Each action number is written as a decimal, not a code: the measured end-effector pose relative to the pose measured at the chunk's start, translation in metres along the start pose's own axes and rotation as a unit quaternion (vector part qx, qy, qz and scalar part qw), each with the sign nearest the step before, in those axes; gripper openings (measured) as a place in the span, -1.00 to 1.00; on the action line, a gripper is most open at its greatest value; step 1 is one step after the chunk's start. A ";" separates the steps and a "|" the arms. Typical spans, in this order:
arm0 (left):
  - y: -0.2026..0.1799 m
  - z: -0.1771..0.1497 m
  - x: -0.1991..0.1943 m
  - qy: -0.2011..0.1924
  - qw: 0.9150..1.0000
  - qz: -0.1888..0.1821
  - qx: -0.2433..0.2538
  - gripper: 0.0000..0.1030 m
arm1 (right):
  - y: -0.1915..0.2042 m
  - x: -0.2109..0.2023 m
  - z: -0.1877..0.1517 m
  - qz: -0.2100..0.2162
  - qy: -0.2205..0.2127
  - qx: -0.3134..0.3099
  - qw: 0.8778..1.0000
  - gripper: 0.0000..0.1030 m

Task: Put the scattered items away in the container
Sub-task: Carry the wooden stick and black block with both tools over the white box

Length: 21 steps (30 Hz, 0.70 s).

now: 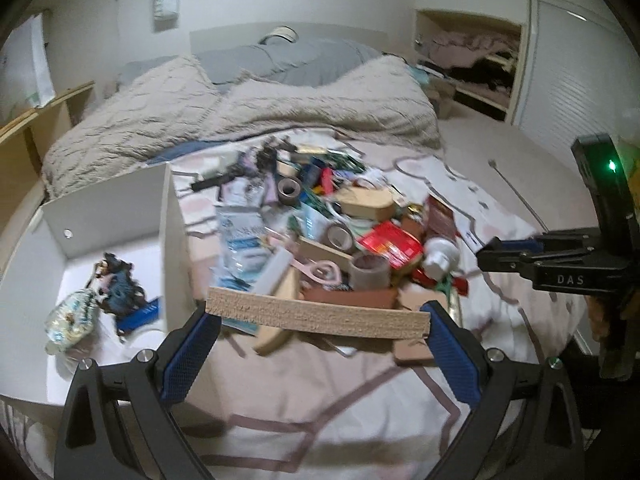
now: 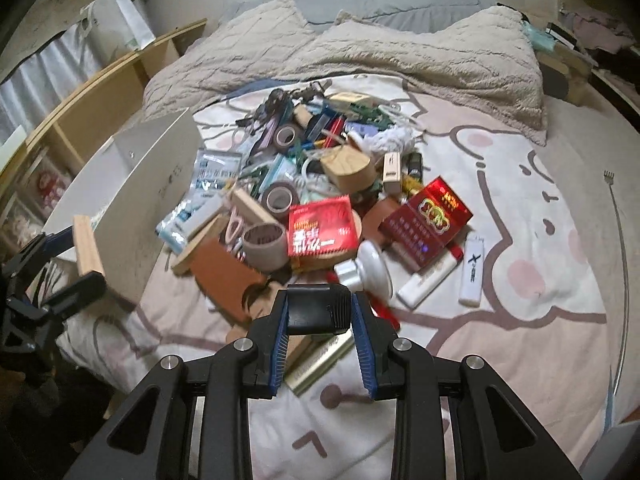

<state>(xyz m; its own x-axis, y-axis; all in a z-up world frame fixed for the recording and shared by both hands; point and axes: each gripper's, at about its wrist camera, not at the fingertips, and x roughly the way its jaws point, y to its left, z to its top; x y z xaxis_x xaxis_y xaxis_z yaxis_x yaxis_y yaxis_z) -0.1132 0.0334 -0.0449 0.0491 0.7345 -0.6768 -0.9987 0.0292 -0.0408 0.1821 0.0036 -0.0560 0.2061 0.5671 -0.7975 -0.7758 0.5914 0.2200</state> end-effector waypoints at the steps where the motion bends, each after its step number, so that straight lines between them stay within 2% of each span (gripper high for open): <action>1: 0.004 0.002 -0.001 -0.004 1.000 0.005 -0.002 0.94 | 0.000 0.000 0.002 -0.001 -0.002 0.001 1.000 -0.41; 10: 0.047 0.013 -0.016 -0.038 0.998 0.043 -0.032 0.94 | 0.012 0.005 0.023 -0.012 -0.024 0.005 1.000 -0.41; 21: 0.099 0.017 -0.035 -0.066 0.991 0.084 -0.084 0.94 | 0.043 0.012 0.053 -0.019 -0.058 0.001 0.998 -0.41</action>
<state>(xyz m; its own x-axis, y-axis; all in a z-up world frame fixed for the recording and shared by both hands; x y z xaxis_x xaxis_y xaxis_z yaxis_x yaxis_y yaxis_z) -0.2140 0.0223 -0.0126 -0.1313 0.8018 -0.5830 -0.9761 -0.2072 -0.0652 0.1833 0.0662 -0.0266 0.3032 0.6067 -0.7348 -0.7654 0.6144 0.1915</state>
